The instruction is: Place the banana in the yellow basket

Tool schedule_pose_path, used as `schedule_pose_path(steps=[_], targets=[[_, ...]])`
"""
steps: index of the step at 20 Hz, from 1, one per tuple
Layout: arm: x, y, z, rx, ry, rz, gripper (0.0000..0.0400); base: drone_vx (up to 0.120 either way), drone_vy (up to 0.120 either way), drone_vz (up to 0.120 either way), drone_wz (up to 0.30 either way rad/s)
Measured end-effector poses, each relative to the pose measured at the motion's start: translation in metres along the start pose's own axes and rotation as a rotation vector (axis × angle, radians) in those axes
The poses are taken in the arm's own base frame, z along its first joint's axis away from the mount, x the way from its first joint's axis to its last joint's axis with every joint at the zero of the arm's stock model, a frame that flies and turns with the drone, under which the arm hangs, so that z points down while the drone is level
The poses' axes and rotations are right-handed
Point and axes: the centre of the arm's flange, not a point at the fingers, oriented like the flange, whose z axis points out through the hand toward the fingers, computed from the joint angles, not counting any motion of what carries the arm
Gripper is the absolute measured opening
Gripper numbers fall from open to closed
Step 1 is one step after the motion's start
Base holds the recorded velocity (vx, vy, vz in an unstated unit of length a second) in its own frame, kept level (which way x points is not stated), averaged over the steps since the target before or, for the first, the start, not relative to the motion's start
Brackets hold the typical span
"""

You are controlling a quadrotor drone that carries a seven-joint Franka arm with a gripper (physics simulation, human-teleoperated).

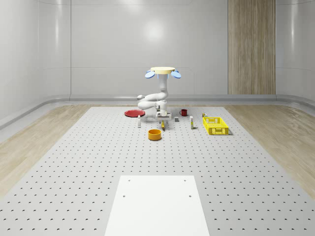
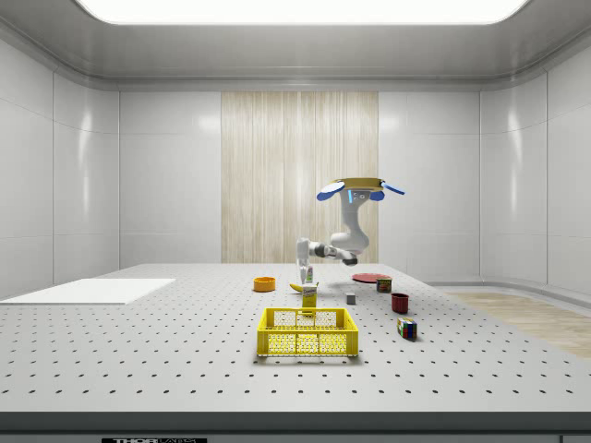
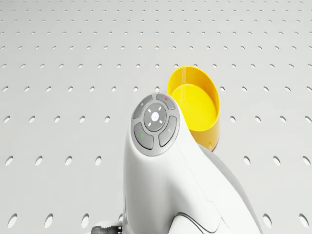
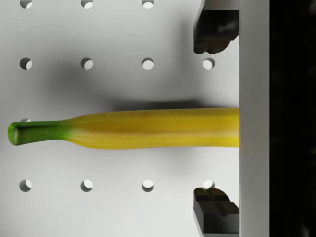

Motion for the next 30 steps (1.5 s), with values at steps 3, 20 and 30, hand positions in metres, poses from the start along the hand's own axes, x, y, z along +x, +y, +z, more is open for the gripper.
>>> schedule_pose_path(steps=[3,20,30], targets=[[0.000,0.000,0.011,0.000,0.000,0.000,0.0400,0.000,0.000,0.000,0.000],[0.004,0.004,0.038,0.000,0.000,0.000,0.0290,0.000,0.000,0.000,0.000],[0.005,0.004,0.039,-0.002,0.003,0.009,0.0190,0.000,0.000,0.000,0.000]])
